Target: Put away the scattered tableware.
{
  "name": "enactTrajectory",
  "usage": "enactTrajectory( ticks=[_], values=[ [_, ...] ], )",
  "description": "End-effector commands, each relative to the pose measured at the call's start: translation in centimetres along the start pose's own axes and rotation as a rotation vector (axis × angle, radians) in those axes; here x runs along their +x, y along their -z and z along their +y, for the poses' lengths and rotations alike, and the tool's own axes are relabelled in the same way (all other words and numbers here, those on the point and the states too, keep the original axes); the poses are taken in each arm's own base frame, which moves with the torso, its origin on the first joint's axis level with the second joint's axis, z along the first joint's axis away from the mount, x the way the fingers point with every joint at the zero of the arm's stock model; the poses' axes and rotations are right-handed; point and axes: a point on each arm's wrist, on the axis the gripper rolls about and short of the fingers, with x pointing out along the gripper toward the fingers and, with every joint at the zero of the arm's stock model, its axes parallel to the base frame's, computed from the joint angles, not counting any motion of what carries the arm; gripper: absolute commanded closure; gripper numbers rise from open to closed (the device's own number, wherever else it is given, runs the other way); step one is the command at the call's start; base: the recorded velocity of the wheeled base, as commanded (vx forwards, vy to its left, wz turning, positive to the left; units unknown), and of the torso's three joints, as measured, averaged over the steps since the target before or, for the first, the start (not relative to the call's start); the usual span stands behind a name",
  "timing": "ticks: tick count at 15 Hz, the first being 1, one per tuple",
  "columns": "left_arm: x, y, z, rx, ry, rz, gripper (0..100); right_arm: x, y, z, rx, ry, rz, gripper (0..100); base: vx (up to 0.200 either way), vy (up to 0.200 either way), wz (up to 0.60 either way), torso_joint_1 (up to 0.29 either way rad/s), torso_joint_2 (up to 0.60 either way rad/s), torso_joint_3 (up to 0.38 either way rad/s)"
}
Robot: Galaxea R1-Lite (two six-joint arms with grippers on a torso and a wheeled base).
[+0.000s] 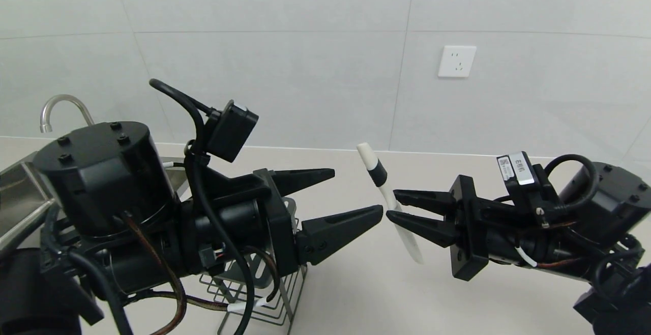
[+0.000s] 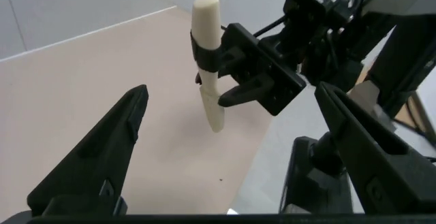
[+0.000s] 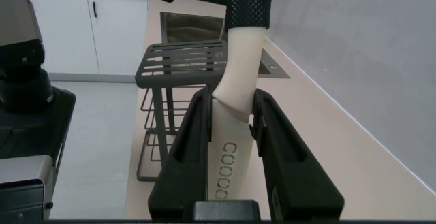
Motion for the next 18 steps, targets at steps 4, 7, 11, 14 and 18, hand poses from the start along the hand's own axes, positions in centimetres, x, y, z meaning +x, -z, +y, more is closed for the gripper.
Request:
enactTrajectory(
  ticks=[4,7,11,14,18],
  values=[
    [1.6,0.8,1.2,0.063,-0.002,-0.025,0,0.7,-0.2,0.5,-0.006,-0.003,-0.011,100,0.0,0.0,0.0,0.0,0.0,0.0],
    [2.2,0.7,1.5,0.08,0.008,-0.064,0,0.7,-0.3,0.4,-0.005,0.017,-0.01,100,0.0,0.0,0.0,0.0,0.0,0.0],
    [3.1,1.1,1.5,0.081,0.027,-0.063,0,0.7,-0.4,0.4,-0.008,0.015,-0.015,100,0.0,0.0,0.0,0.0,0.0,0.0],
    [4.4,1.8,2.3,0.092,0.04,-0.12,0,0.7,-0.6,0.4,-0.013,0.018,-0.021,100,0.0,0.0,0.0,0.0,0.0,0.0],
    [5.4,2.5,2.4,0.117,0.075,-0.185,0,0.6,-0.9,0.3,-0.019,0.021,-0.03,100,0.0,0.0,0.0,0.0,0.0,0.0]
  ],
)
